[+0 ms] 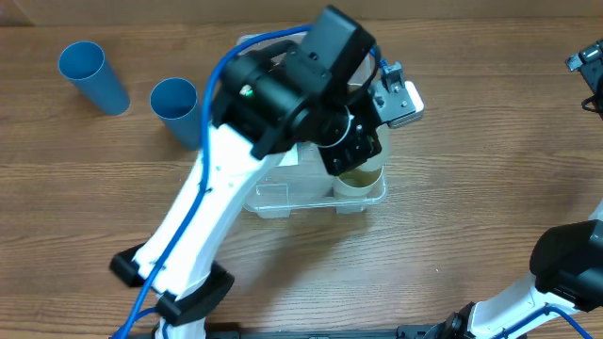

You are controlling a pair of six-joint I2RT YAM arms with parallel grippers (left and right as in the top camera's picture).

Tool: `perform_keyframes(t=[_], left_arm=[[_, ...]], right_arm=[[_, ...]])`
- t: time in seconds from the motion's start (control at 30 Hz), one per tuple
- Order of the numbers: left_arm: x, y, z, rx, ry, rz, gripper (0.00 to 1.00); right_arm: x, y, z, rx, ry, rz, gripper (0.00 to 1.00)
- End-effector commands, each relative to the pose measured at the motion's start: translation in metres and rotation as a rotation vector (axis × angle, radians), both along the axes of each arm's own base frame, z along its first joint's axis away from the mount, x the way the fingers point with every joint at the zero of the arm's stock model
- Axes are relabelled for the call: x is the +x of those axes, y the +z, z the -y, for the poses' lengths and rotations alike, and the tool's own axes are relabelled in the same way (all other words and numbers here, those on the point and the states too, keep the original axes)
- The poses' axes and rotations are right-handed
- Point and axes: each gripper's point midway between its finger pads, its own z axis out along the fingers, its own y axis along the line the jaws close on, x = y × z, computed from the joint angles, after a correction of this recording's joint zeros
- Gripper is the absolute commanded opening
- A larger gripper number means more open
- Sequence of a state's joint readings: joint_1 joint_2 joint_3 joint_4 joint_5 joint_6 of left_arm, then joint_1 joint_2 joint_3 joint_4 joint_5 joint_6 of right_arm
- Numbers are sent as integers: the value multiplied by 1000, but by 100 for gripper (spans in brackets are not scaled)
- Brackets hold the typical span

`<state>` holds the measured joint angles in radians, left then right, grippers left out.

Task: Pack container
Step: 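Lower the second cream cup into the cream cup in the bin, then move the left gripper to the teal cup and grasp it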

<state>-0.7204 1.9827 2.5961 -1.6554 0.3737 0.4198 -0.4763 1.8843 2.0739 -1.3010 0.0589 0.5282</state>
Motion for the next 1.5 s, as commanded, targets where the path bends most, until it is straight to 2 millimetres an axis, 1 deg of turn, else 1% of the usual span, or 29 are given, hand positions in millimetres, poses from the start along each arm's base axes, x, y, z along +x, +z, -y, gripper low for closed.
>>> perform_keyframes(t=[0.0, 0.03, 0.1, 0.2, 0.23, 0.27, 0.3, 0.33, 0.4, 0.53, 0.57, 0.63, 0.67, 0.73, 0.8, 0.83, 0.87, 0.9, 0.97, 1.0, 1.03, 1.07, 1.13, 1.2, 1.27, 1.3, 1.37, 1.4, 1.47], left_arm=[[-1, -21, 11, 27, -42, -63, 4], [0, -28, 11, 43, -41, -79, 4], [5, -35, 10, 69, -29, -75, 4], [6, -39, 10, 81, -27, -83, 4], [6, -39, 11, 81, -28, -83, 15], [6, -39, 11, 81, -28, -83, 33], [6, -39, 11, 81, -28, -83, 48], [6, -39, 11, 81, -28, -83, 57], [6, -39, 11, 81, -28, -83, 64], [8, -38, 12, 73, -27, -73, 65], [11, -37, 12, 74, -21, -60, 66], [25, -31, 1, 101, 85, -7, 69], [34, -26, -7, 111, 153, 22, 70], [57, -10, -32, 112, 315, 87, 73], [85, 6, -71, 84, 530, 111, 78], [95, 9, -87, 76, 599, 106, 79], [107, 10, -107, 68, 687, 94, 80], [127, 8, -142, 54, 821, 64, 82], [146, 5, -180, 32, 970, 28, 84], [160, 1, -214, 20, 1085, 6, 84], [168, -2, -235, 19, 1147, -5, 84], [172, -5, -251, 23, 1184, -10, 84], [181, -17, -283, 44, 1256, -35, 83], [185, -37, -308, 86, 1311, -91, 82], [185, -59, -319, 146, 1334, -148, 82], [184, -77, -325, 202, 1348, -193, 81], [185, -107, -334, 286, 1406, -263, 81], [189, -126, -338, 319, 1436, -304, 81], [195, -149, -341, 335, 1474, -358, 81]], right_arm=[[-2, 19, 2, -26, -12, 44, 100], [-2, 19, 2, -26, -12, 45, 100], [-2, 19, 2, -25, -12, 44, 100], [-2, 19, 2, -26, -12, 45, 100], [-2, 19, 2, -26, -12, 45, 100], [-2, 19, 2, -26, -12, 45, 100], [-2, 19, 2, -26, -12, 44, 100], [-2, 19, 2, -26, -12, 45, 100], [-2, 19, 2, -26, -12, 44, 100], [-2, 19, 2, -26, -12, 45, 100], [-2, 19, 2, -25, -12, 44, 100], [-2, 19, 2, -26, -12, 44, 100], [-2, 19, 2, -26, -12, 45, 100], [-2, 19, 2, -26, -12, 44, 100], [-2, 19, 2, -26, -12, 45, 100], [-2, 19, 2, -26, -12, 45, 100], [-2, 19, 2, -26, -12, 45, 100], [-2, 19, 2, -26, -12, 45, 100], [-2, 19, 2, -26, -12, 45, 100], [-2, 19, 2, -26, -12, 45, 100], [-2, 19, 2, -26, -12, 45, 100], [-2, 19, 2, -26, -12, 45, 100], [-2, 19, 2, -25, -12, 44, 100], [-2, 19, 2, -26, -12, 45, 100], [-2, 19, 2, -26, -12, 44, 100], [-2, 19, 2, -26, -12, 45, 100], [-2, 19, 2, -26, -12, 44, 100], [-2, 19, 2, -26, -12, 45, 100], [-2, 19, 2, -26, -12, 45, 100]])
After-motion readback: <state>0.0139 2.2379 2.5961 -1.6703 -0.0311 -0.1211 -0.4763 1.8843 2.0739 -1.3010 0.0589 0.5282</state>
